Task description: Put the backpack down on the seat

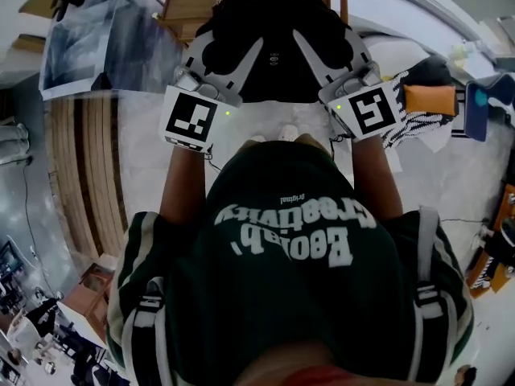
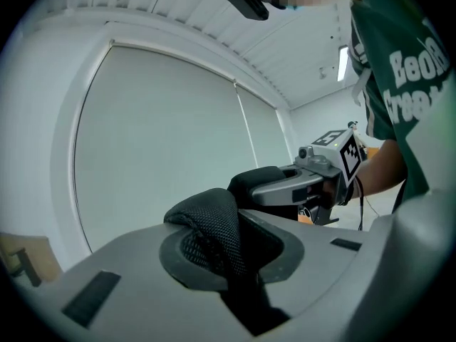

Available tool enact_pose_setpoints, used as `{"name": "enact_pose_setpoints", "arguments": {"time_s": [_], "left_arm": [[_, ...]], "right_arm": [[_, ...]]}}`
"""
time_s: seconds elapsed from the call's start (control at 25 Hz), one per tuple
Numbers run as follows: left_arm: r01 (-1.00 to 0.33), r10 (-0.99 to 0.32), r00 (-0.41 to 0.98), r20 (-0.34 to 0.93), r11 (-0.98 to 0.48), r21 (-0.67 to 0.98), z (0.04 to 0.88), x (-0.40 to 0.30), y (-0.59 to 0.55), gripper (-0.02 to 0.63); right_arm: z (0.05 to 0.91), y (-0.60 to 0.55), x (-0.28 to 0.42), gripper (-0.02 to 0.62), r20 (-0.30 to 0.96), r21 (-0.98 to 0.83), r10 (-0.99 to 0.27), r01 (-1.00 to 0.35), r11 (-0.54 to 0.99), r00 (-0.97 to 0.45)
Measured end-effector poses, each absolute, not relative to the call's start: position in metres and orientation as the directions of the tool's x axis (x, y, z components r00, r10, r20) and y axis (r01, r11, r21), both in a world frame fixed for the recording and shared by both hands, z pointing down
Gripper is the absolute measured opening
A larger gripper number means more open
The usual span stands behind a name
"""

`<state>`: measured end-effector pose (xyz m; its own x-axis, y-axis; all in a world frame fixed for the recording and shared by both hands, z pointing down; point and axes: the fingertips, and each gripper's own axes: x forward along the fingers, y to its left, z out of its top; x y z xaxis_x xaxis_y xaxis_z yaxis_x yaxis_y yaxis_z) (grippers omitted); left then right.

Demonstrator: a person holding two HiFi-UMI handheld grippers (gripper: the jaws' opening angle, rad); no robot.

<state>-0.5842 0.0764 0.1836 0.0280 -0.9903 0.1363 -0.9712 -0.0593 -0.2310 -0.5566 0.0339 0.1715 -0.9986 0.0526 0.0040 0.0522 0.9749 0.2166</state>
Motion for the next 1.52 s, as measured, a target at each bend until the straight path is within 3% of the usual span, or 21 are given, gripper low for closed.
{"name": "enact_pose_setpoints", "arguments": {"time_s": [0.44, 0.92, 1.2, 1.52], "left_arm": [[-0.972, -0.990, 0.085, 0.115, -0.107, -0.209, 0.172, -0.566, 0.110, 0.083], [-0.902, -0.944, 0.317, 0.097, -0.331, -0.276, 0.155, -0.491, 0.109, 0.084], [-0.841, -0.884, 0.456, 0.103, -0.465, -0.277, 0.154, -0.413, 0.072, 0.084], [-0.764, -0.796, 0.593, 0.120, -0.604, -0.228, 0.163, -0.278, 0.027, 0.084]], "right_arm": [[0.165, 0.070, -0.537, 0.067, 0.000, 0.209, 0.008, 0.007, 0.978, -1.000], [0.153, 0.077, -0.453, 0.067, -0.025, 0.211, -0.208, -0.209, 0.955, -0.978], [0.148, 0.047, -0.370, 0.067, -0.034, 0.221, -0.354, -0.353, 0.909, -0.935], [0.152, 0.010, -0.232, 0.067, -0.022, 0.232, -0.500, -0.491, 0.839, -0.866]]}}
